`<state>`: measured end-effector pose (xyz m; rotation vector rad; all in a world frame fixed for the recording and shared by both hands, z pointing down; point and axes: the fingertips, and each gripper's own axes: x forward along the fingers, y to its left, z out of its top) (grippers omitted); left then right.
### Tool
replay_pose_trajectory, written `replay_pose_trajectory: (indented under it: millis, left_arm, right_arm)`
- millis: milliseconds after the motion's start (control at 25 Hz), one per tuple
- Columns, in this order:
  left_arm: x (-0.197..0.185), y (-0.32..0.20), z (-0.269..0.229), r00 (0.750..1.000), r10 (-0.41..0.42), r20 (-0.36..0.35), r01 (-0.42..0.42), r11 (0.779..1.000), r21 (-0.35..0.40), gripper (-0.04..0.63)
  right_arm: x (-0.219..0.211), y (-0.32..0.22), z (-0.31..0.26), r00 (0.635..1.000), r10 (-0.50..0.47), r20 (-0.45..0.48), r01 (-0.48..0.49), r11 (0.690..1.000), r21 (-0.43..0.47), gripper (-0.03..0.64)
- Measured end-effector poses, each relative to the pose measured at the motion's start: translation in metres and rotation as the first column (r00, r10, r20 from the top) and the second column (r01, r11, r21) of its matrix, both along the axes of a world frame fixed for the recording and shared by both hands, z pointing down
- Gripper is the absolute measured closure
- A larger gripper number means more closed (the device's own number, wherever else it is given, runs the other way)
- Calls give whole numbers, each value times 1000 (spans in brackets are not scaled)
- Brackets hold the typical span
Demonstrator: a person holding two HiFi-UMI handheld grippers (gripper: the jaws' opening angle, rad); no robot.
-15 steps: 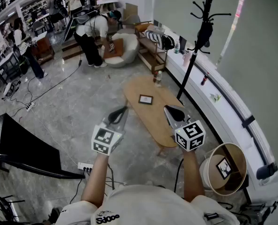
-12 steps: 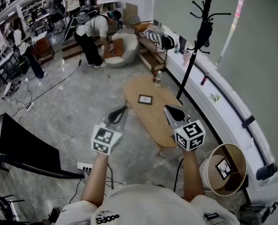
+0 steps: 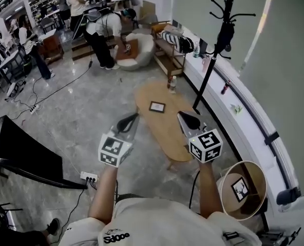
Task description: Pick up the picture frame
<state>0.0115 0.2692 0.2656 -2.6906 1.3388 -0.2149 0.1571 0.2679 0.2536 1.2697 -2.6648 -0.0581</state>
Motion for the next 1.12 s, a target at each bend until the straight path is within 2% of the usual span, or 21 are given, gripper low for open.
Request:
replay_pose_trajectory:
  millis: [160,320,440,680,1000,1120]
  left_arm:
    - [11,4,3,1000,-17,5,17,1000,-8,586]
    - [14,-1,6,999,-28,21,29,999,-17,586]
    - [16,-12,3,1000,-28,10,28,1000,-13,586]
    - [21,-41,13,1000,-4,8,4,1000,-20,586]
    - [-1,-128,20,1000,-3,-8,3,1000,-27,586]
    - [-14,-166,17,1000,4,-8,-4,1000,-27,586]
  right_arm:
    - [8,-3,2,999,-42,16,43,999,-34,612]
    - [7,-11,1,994,-82,77,88,994,-70,614]
    - [3,-19,4,991,-108,75,114,990,-88,614]
    - [3,-50,17,994,-87,59,92,991,-98,614]
    - [-15,-132,30,999,-43,-14,41,996,-82,612]
    - [-31,-169,28,999,-37,-8,36,996,-84,614]
